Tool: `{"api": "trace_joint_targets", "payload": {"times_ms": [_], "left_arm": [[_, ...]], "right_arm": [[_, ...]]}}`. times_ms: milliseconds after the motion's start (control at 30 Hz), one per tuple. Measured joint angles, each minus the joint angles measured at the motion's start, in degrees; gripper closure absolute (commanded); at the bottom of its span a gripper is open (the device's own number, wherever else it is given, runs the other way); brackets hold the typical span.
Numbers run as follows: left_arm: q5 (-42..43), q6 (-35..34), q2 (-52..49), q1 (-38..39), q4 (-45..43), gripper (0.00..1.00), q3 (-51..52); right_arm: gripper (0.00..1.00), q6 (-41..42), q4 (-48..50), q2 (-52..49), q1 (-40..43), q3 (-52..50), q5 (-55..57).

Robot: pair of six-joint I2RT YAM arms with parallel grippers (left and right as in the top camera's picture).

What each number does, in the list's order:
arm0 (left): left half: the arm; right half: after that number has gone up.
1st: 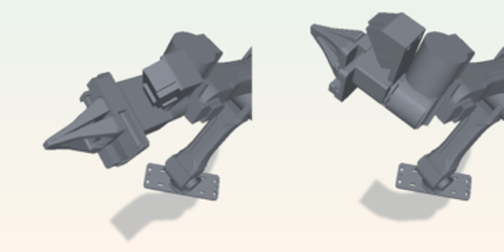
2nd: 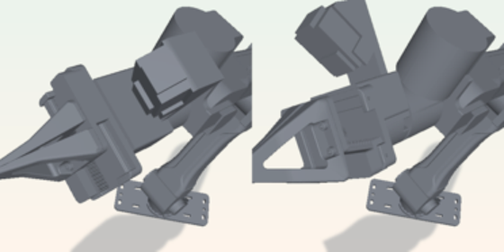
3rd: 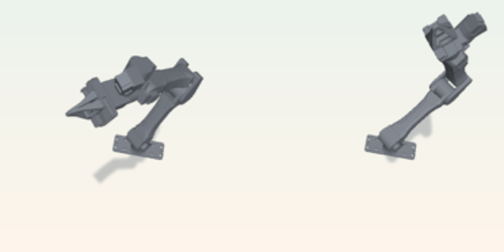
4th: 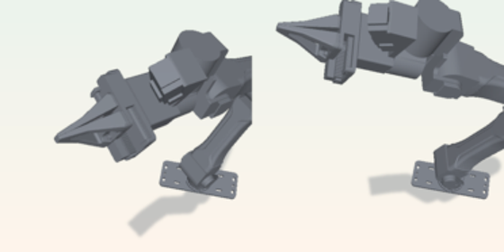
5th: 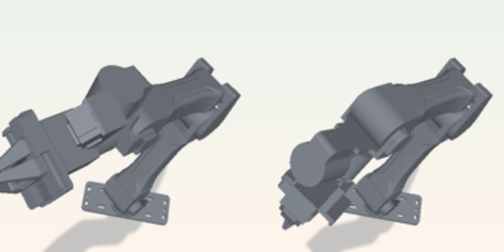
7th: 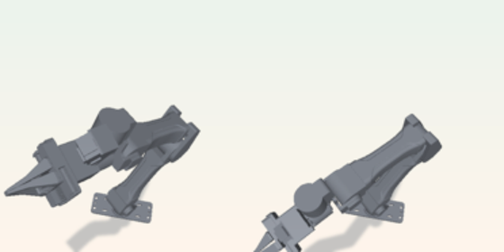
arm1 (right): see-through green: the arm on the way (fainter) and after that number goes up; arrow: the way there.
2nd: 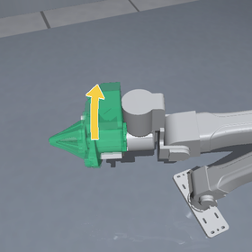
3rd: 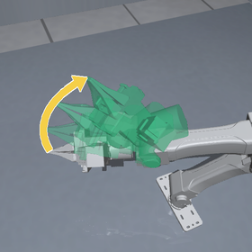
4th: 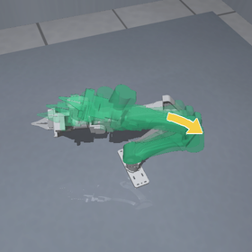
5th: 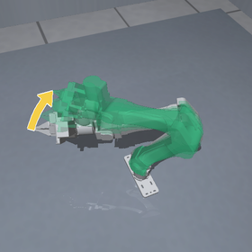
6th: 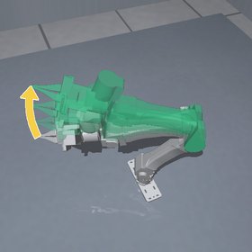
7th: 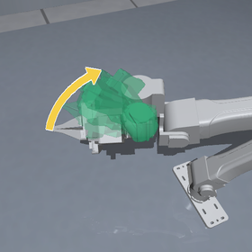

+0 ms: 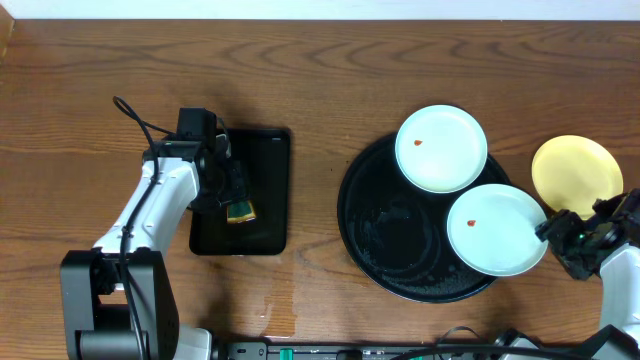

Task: Clean dirty plates on tray and stack at the side
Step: 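Move the right gripper to the lower white plate and grip its rim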

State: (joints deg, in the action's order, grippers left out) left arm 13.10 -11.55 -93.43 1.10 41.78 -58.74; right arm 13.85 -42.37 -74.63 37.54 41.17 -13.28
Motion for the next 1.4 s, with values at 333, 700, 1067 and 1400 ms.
{"api": "trace_joint_targets", "payload": {"times_ms": [333,700,1067,1400], "left_arm": [[0.0,0.0,0.0,0.0,0.0,0.4,0.0],[0.0,0.0,0.0,0.0,-0.02,0.4,0.0],[0.0,0.0,0.02,0.0,-0.02,0.4,0.0],[0.0,0.02,0.0,0.0,-0.02,0.4,0.0]], "right_arm": [[0.47,-1.46,-0.02,-6.73,-1.66,0.02,0.24],[0.91,-2.56,4.83,-10.01,-10.78,0.61,-0.28],[0.99,-2.78,4.33,-10.12,-15.8,0.7,1.03],[0.99,-2.82,2.8,-10.12,-18.62,0.66,0.85]]}}
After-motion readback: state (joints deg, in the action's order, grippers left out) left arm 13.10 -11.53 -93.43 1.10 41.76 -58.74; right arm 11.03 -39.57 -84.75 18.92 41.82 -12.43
